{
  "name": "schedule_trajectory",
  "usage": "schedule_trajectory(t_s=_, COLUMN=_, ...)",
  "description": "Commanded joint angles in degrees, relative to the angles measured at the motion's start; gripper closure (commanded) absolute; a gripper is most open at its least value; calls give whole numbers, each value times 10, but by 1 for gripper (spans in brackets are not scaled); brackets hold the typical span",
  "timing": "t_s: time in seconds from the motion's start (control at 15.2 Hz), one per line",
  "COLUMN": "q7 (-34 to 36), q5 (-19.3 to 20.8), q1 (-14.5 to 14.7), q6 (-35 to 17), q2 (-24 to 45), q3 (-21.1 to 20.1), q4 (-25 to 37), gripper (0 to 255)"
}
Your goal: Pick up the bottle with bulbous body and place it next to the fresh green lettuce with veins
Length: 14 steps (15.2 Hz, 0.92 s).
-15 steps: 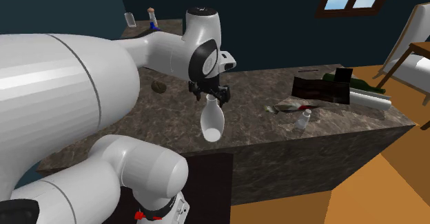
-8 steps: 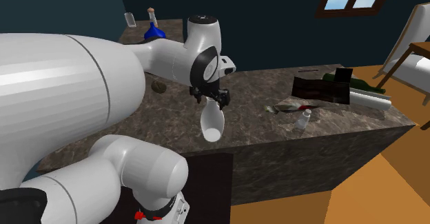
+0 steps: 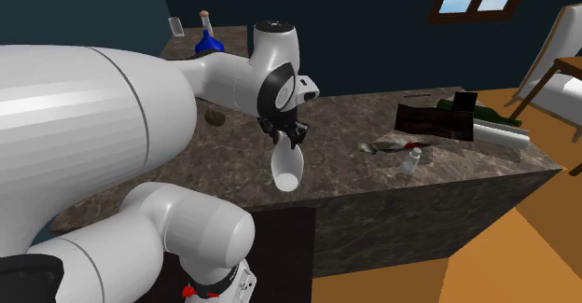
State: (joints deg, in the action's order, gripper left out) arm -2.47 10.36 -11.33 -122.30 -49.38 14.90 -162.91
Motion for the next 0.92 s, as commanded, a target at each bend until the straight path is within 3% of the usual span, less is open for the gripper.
schedule_trajectory(t_s=0.0, q7=0, q5=0, q1=0, q6=0, q2=0, q3=0, q4=0, gripper=255)
schedule_trajectory(t_s=0.26, q7=0, q5=0, q1=0, q6=0, q2=0, q3=0, q4=0, gripper=255)
schedule_trajectory(t_s=0.86, q7=1, q5=-12, q1=6, q6=78, q2=-18, q3=-13, q4=60, gripper=255)
